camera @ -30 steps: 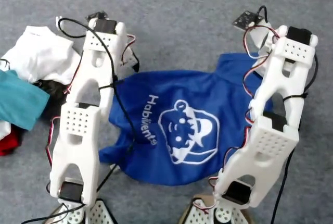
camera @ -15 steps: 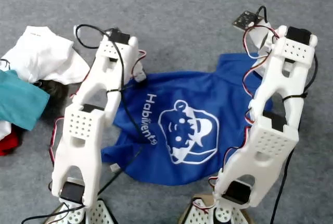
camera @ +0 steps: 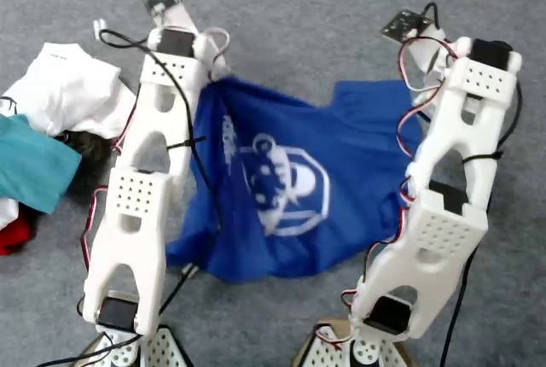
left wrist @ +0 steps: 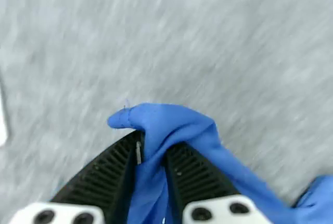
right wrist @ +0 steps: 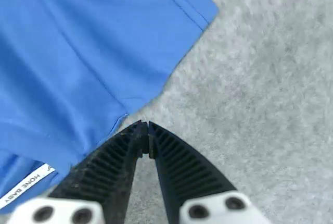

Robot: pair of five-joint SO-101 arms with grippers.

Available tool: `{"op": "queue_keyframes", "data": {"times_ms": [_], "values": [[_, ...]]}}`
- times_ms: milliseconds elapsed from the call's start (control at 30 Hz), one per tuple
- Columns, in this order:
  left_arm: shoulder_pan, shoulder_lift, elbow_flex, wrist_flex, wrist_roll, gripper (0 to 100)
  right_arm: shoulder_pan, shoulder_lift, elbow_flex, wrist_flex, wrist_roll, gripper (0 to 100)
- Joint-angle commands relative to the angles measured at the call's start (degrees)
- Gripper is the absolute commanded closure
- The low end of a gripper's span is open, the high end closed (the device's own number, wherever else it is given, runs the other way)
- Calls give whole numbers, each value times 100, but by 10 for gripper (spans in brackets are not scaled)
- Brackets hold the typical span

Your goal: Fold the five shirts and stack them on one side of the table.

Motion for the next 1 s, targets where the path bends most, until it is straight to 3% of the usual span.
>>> {"op": "queue_keyframes", "data": {"times_ms": [0,133,267,367,500,600,800,967], "values": [[-123,268,-747,-299,-132,973,-251,-31,-233,-44,53,987],[-79,796,-818,185,-695,881,-356,-31,-242,-88,-158,966],[-281,875,-1046,1090,-774,750,-330,180,-277,-220,-484,826],[-571,822,-1231,1600,-782,729,-391,347,-277,70,-475,769],[-897,743,-1793,1767,-1292,729,-919,409,-233,862,-475,836],[-897,365,-1670,1767,-1433,729,-1358,409,-224,1204,-501,998],[-651,-690,-387,1767,-1442,729,-1798,840,101,1046,-501,994],[-624,-1068,422,1705,-1442,729,-1446,1525,136,1556,-431,996]]}}
